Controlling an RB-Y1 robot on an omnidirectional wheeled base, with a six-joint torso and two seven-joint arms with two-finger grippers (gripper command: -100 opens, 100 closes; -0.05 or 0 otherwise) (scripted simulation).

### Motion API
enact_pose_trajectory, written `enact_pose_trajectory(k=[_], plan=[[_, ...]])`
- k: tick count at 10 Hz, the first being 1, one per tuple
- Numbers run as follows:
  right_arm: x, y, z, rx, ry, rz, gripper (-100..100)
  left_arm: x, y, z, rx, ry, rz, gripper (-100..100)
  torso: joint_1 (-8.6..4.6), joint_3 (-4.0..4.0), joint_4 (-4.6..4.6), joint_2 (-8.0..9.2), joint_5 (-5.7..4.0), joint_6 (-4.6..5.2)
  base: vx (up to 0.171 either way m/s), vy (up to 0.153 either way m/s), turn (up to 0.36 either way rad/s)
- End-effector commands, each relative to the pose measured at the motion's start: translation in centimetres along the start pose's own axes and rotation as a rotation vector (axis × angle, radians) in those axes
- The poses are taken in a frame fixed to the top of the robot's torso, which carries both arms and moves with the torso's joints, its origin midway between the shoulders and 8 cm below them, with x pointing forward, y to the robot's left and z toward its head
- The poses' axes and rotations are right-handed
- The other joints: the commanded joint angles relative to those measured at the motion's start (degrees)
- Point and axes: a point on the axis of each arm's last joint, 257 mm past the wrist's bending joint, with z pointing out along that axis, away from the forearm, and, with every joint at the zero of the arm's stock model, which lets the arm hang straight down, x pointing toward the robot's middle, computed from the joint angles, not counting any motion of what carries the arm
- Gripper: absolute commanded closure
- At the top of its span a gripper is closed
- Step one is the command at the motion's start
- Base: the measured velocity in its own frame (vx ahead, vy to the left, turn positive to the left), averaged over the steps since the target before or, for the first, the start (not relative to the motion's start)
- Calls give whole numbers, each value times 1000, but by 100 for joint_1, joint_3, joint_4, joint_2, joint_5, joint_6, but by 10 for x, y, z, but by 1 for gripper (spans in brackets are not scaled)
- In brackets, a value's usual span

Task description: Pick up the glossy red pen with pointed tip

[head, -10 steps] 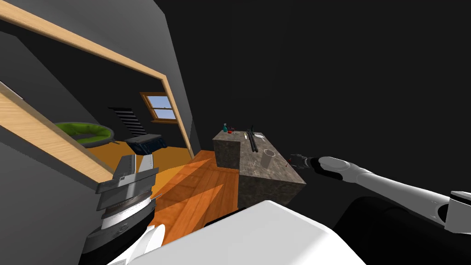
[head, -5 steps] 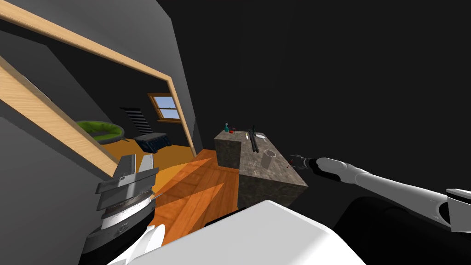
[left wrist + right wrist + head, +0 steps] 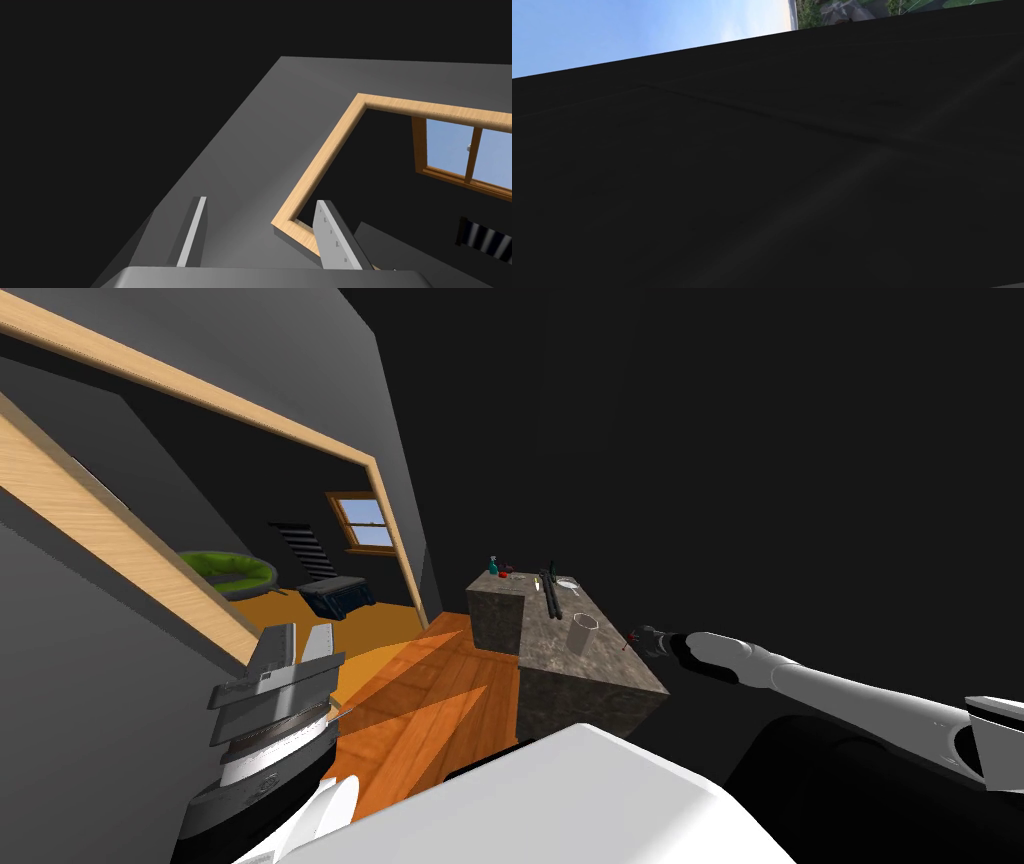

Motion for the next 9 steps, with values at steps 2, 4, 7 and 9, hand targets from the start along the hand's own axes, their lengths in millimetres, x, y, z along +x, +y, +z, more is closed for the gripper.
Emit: enact_pose_trajectory(k=[2,4,7,9], plan=[[0,-1,0,3,0,0,100,0,0,0,0,0,0,0,0,-2,-3,0,-4,4,0,0,0],[0,-1,0,3,-1,0,0,0,0,0,0,0,0,0,-2,-1,-3,0,-4,5,0,0,0],[2,-8,-3,0,-20,-18,100,0,0,0,0,0,0,0,4,5,0,9,1,31,31,40,-115],[3,-11,-5,0,-30,-25,100,0,0,0,0,0,0,0,0,11,3,20,0,29,21,35,-52]])
